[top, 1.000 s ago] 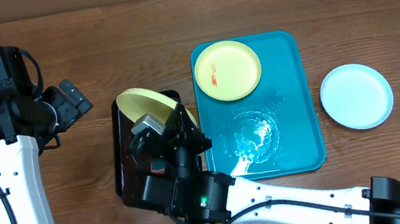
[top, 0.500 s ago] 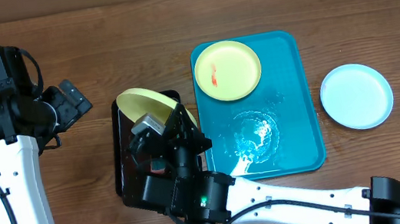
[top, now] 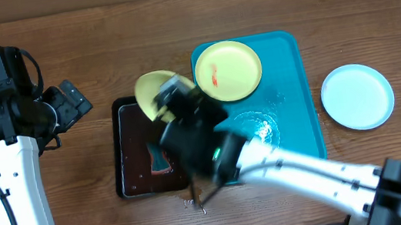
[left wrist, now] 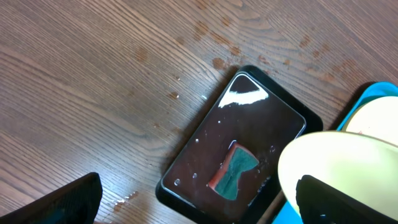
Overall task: Clean dirty plates on tray and stack at the side
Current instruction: 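Carry the yellow plate right and stack it on the light-blue plate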
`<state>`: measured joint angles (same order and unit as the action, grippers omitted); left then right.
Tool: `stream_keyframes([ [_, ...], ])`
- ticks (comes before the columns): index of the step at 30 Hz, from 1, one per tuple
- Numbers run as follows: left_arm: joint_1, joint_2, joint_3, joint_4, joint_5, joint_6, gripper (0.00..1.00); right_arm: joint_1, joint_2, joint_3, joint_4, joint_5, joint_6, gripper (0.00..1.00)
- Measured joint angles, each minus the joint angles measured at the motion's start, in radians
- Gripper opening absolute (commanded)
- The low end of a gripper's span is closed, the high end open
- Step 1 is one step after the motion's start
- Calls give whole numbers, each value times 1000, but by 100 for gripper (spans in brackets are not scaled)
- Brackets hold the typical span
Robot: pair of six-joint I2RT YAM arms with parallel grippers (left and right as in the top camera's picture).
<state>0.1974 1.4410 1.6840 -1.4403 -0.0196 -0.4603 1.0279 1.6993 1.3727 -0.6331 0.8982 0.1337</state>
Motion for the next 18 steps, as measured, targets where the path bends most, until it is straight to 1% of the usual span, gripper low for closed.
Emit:
stream_keyframes([
  [1,0,0,0,0,0,0,100,-59,-7,2,-31,-118,34,4],
  [2,0,0,0,0,0,0,100,-97,-12,3,-45,-195,55,4],
  [3,0,0,0,0,0,0,100,-175,-27,8,-69,-341,88,4],
  [6,0,0,0,0,0,0,100,-335,-69,26,-103,-616,130,4],
  [7,0,0,0,0,0,0,100,-409,-97,33,-119,-716,150,4],
  [9,0,0,0,0,0,0,100,-537,-147,45,-153,-830,184,4],
  [13,0,0,0,0,0,0,100,-832,-225,67,-277,-956,249,4],
  [18,0,0,0,0,0,0,100,-1179,-194,68,-429,-1008,285,4],
])
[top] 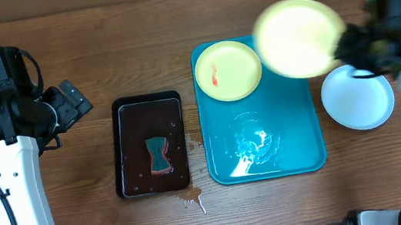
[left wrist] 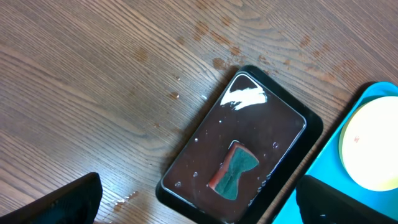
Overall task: Clean dirty plates on tray and stack at the side
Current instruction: 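Carry the yellow plate right and stack it on the light-blue plate, then grip the remaining yellow plate rim with the right gripper and pull it down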
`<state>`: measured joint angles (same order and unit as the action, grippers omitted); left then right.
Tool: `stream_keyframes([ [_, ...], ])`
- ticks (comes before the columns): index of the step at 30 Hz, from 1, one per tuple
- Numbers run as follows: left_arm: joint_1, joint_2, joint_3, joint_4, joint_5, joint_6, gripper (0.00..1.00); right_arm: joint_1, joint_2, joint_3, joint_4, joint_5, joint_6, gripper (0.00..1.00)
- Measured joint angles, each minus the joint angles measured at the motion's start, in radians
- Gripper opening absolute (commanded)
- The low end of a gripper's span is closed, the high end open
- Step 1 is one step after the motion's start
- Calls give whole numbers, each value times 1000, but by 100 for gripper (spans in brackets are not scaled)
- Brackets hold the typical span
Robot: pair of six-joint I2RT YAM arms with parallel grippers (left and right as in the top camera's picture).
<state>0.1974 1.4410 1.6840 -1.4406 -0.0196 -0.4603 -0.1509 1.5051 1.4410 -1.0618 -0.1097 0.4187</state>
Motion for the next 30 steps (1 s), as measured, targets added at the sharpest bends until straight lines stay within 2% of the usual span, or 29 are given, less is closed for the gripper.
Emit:
stream_keyframes([
  [7,0,0,0,0,0,0,100,-351,92,-124,-24,-17,16,4],
  [12,0,0,0,0,0,0,100,-427,117,-261,31,-19,19,4],
  [18,0,0,0,0,0,0,100,-429,127,-348,60,47,23,4],
  [19,0,0,0,0,0,0,100,-429,127,-348,70,58,23,11],
  [20,0,0,0,0,0,0,100,-430,127,-348,79,64,27,28],
  [21,0,0,0,0,0,0,100,-430,127,-348,84,66,28,33],
  [24,0,0,0,0,0,0,100,-429,127,-348,101,54,17,35],
  [30,0,0,0,0,0,0,100,-383,121,-327,92,-116,-54,37],
])
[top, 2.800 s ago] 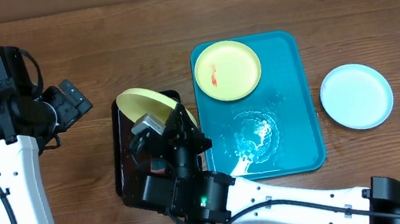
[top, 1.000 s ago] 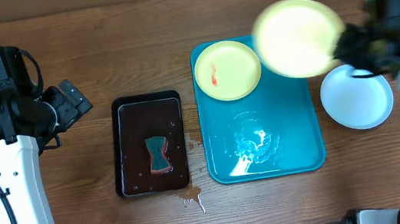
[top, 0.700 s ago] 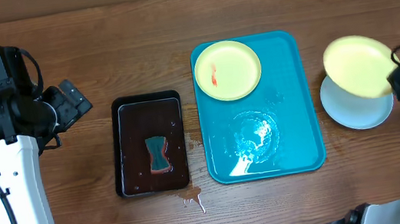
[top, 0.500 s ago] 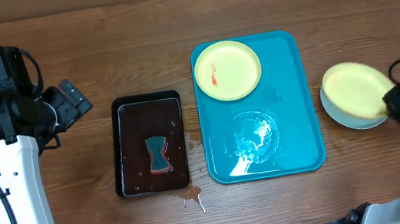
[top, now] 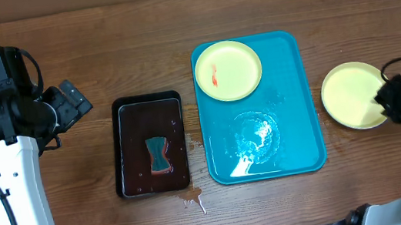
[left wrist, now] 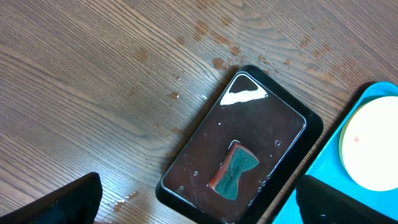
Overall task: Clean dirty plates on tray and stack at the side
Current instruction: 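Grip the remaining yellow plate rim with the right gripper and pull it down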
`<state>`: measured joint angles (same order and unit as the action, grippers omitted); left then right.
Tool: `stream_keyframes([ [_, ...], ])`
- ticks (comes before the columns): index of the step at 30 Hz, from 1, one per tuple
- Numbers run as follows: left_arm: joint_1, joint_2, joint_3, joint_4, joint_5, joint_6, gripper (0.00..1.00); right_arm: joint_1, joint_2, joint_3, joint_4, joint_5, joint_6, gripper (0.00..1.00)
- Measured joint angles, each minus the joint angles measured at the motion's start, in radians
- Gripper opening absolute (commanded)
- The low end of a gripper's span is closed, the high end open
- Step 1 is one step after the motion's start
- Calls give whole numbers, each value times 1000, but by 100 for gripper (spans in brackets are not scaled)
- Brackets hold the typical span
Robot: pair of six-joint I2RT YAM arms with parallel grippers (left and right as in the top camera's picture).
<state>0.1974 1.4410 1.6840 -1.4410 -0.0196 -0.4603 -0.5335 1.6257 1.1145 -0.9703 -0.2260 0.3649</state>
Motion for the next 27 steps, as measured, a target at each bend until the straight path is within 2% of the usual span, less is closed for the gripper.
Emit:
stream_keyframes([
  [3,0,0,0,0,0,0,100,74,-41,34,-10,-76,-48,38],
  [8,0,0,0,0,0,0,100,305,-177,112,12,-140,-151,41],
  [11,0,0,0,0,0,0,100,459,-230,132,66,-128,-193,42],
  [14,0,0,0,0,0,0,100,597,-224,135,124,-61,-215,47],
  [16,0,0,0,0,0,0,100,679,-186,135,182,2,-223,49],
  [18,0,0,0,0,0,0,100,731,-139,135,233,49,-229,56],
  [20,0,0,0,0,0,0,100,772,-74,135,303,95,-239,57],
  [27,0,0,0,0,0,0,100,808,224,132,548,264,-332,59],
])
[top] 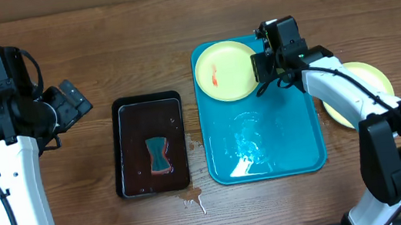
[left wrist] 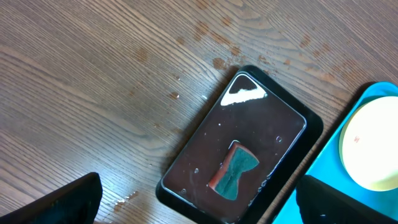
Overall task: Clean dirty plates on tray and stack at the side
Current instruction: 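Grip the remaining yellow plate rim with the right gripper and pull it down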
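Note:
A yellow plate [top: 226, 70] with a red smear lies at the far left corner of the teal tray [top: 302, 149]; the left wrist view shows its edge [left wrist: 373, 146]. My right gripper [top: 260, 75] stands open at that plate's right rim, with nothing in it. To the right of the tray a clean yellow plate [top: 367, 79] tops the stack, partly under my right arm. A teal and red sponge [top: 158, 154] [left wrist: 234, 172] lies in the black water basin [top: 122, 150] [left wrist: 297, 121]. Well left of the basin, my left gripper [top: 74, 98] [left wrist: 199, 196] hangs open.
A film of water shines on the bare middle of the teal tray. A small puddle [top: 191, 201] wets the wood in front of the basin. Drip marks [left wrist: 217, 62] spot the table behind the basin.
My right gripper was beside the yellow plate on the stack at the right. It is now over the tray, at the right rim of the smeared plate. The left arm has not moved.
My right gripper first held a yellow plate over the basin. Then it held the plate above the tray's far right corner, with a white plate alone at the right. Later the yellow plate lay on that white plate. Now the gripper is at the smeared plate.

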`<state>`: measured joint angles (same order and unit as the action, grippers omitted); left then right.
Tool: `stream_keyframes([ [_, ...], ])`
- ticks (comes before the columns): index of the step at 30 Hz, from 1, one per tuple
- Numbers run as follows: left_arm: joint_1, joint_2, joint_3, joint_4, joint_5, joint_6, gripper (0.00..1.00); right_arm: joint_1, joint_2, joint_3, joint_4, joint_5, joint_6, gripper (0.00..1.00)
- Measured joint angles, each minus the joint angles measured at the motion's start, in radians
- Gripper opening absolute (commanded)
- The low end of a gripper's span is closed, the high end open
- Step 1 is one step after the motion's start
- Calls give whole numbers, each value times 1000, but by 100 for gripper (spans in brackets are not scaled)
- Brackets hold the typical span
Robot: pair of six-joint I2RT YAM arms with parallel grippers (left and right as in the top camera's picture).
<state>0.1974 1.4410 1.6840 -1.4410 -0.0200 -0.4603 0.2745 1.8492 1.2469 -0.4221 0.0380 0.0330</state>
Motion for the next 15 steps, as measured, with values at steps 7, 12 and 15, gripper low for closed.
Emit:
stream_keyframes([
  [7,0,0,0,0,-3,0,100,-6,174,8,76,1,7,4],
  [12,0,0,0,0,-3,0,100,-6,163,18,42,-28,56,4],
  [15,0,0,0,0,-3,0,100,-6,138,17,-16,-39,72,4],
])
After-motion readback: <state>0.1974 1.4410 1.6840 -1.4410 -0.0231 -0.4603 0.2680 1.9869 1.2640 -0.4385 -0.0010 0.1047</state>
